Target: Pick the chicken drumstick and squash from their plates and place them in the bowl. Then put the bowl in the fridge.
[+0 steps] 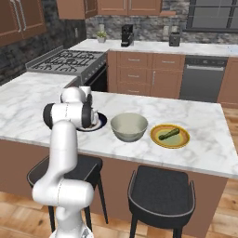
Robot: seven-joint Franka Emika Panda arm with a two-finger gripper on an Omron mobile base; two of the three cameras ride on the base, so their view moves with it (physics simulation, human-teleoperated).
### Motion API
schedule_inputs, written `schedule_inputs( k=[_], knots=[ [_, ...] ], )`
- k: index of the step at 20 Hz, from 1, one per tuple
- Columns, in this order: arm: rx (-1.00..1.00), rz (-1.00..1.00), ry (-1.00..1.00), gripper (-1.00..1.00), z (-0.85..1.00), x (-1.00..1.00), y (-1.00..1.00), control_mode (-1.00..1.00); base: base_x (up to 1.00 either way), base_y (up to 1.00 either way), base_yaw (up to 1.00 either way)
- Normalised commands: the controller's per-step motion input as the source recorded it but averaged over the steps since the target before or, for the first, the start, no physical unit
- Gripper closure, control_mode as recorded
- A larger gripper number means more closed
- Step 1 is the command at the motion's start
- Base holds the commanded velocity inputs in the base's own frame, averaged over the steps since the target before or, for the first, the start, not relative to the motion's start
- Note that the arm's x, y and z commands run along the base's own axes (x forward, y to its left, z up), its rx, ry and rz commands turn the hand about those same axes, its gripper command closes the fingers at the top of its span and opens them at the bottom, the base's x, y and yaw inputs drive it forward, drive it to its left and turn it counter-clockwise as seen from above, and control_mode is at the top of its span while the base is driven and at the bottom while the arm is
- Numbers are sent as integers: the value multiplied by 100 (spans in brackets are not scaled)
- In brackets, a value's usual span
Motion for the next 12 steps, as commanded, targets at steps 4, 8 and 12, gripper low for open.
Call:
schedule_inputs(
  k=[4,8,12],
  knots=[
    [0,0,9,100,-28,2,1,-100,0,0,0],
    [0,0,1,100,-39,-9,-1,-100,0,0,0],
    [0,0,0,100,-47,-22,-9,-100,0,0,0]
  ],
)
